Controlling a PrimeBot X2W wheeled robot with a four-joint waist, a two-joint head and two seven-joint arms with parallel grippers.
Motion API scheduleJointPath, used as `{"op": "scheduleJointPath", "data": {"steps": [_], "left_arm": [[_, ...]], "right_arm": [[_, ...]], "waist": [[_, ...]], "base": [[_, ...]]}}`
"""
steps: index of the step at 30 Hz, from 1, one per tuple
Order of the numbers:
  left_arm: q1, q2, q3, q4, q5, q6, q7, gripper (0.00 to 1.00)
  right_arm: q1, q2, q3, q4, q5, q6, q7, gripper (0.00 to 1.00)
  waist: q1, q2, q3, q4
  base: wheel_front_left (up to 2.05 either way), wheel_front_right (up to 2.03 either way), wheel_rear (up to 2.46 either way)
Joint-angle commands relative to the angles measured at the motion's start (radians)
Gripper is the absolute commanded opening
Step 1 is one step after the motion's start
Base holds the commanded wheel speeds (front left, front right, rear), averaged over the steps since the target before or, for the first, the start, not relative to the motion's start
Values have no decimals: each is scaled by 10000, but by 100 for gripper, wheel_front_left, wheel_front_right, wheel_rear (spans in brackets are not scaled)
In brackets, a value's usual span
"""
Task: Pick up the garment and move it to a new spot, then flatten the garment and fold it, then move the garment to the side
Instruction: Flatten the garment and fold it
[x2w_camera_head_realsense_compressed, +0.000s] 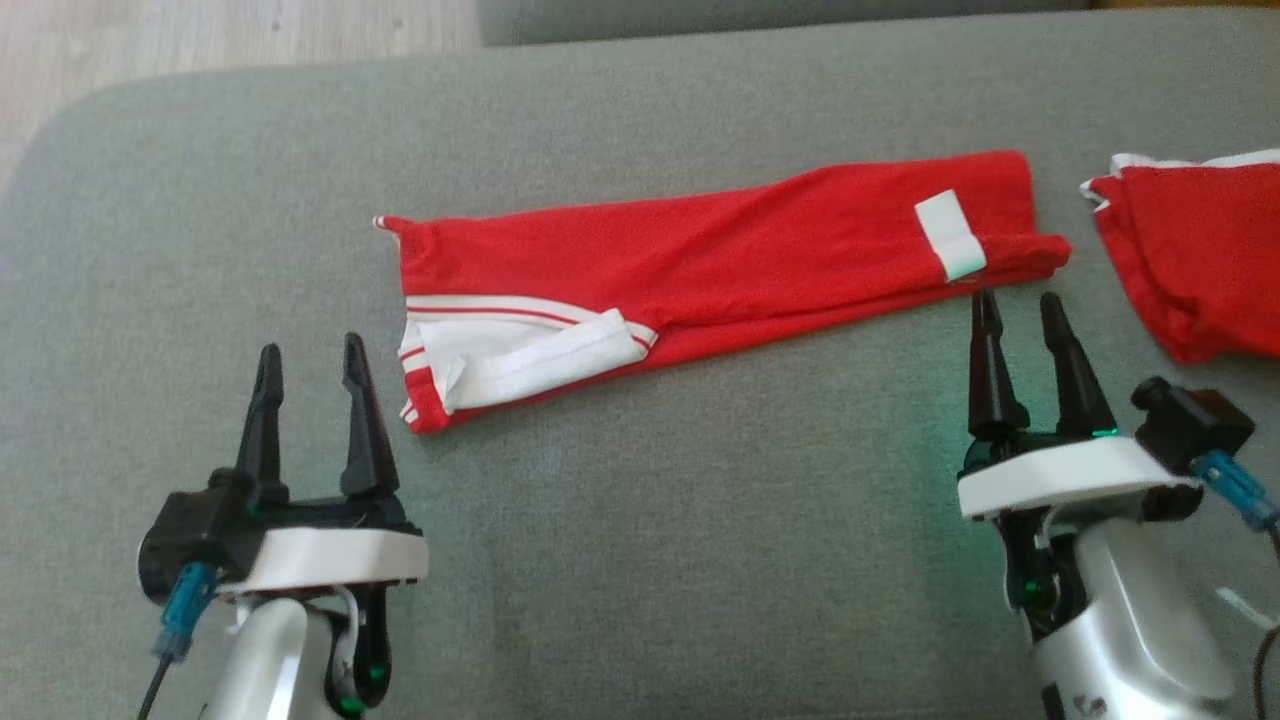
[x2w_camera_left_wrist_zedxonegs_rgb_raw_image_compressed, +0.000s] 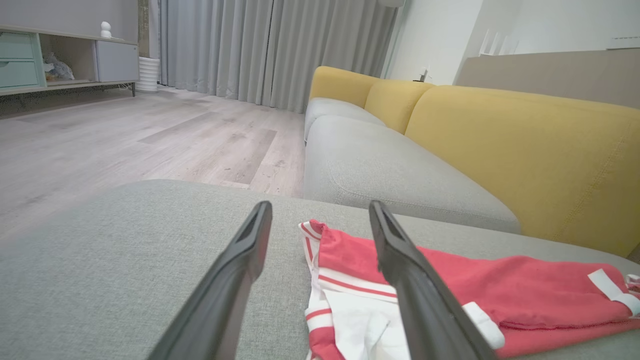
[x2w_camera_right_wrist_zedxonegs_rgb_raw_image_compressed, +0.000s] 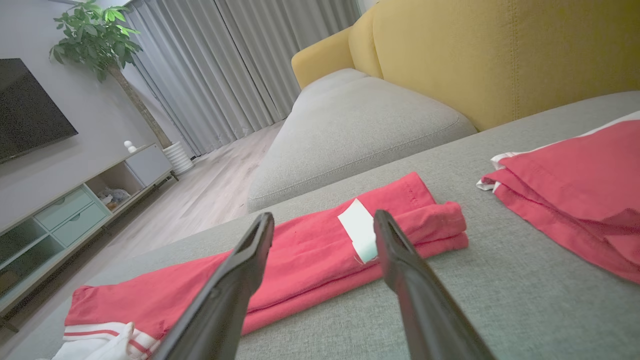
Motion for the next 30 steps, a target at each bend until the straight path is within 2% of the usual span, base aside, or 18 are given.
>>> {"op": "scheduleJointPath", "data": {"steps": [1,8,11,19,23,24,25,30], "left_arm": [[-451,-10,401,-202,194,-109,-50,100],[-1076,-273,442,115,570,-646,-50,100],[-1365,-354,403,239,653,-836,-51,100],[-1581,-456,412,471,949,-1062,-51,100],[-1671,-479,439,507,1014,-1101,-51,100],[-1700,-482,455,511,1021,-1098,-51,100],[-1723,-485,473,513,1029,-1097,-51,100],[-1687,-492,563,535,1085,-1110,-51,100]], "right_arm": [[-502,94,128,-302,-51,-9,-90,100],[-1992,97,-1010,900,-458,-9,65,100],[-2678,97,-1977,1834,-996,-9,195,100],[-4123,98,-4497,4427,-2715,-9,419,100],[-4507,98,-4912,5525,-3297,-9,487,100],[-4597,98,-4872,5748,-3357,-9,459,40],[-4665,98,-4809,5920,-3442,-9,402,0],[-4823,98,-4564,6314,-3544,-9,130,0]], "waist": [[1,-1,228,66],[1,-1,1034,399],[1,-1,1389,637],[1,-1,1801,1029],[1,-1,1858,1107],[1,-1,1863,1100],[1,-1,1854,1079],[1,-1,1674,857]], "base": [[0,0,0],[0,0,0],[0,0,0],[0,0,0],[0,0,0],[0,0,0],[0,0,0],[0,0,0]]}}
